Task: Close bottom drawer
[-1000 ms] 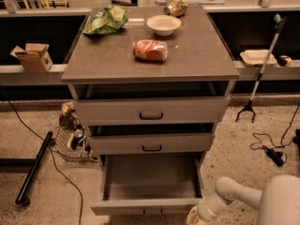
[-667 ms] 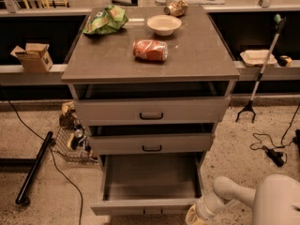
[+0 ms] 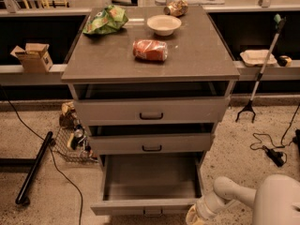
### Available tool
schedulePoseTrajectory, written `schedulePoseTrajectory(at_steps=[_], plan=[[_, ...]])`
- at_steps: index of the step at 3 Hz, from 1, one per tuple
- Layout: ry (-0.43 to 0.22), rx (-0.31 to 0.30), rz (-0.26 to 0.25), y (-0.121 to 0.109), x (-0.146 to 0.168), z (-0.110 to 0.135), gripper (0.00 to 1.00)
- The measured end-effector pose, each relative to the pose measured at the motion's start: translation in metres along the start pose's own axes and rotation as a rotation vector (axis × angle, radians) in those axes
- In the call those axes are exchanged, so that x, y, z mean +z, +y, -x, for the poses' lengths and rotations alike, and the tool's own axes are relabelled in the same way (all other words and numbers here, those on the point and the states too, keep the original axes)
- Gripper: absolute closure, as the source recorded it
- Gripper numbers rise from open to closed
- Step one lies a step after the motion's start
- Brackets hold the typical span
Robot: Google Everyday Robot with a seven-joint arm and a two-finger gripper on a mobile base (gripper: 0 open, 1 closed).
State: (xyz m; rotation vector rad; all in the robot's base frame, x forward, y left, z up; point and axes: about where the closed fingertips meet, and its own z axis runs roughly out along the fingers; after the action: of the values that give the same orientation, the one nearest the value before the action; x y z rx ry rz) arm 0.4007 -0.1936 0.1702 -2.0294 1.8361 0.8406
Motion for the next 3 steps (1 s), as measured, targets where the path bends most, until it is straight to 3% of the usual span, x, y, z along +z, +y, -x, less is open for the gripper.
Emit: schedulePoseTrajectory(at_steps=[2, 3], plan=[[0.000, 0.000, 0.000, 0.0000, 0.0001, 0.0000, 0.12], [0.000, 0.000, 0.000, 0.0000, 0.0001, 0.0000, 0.00]])
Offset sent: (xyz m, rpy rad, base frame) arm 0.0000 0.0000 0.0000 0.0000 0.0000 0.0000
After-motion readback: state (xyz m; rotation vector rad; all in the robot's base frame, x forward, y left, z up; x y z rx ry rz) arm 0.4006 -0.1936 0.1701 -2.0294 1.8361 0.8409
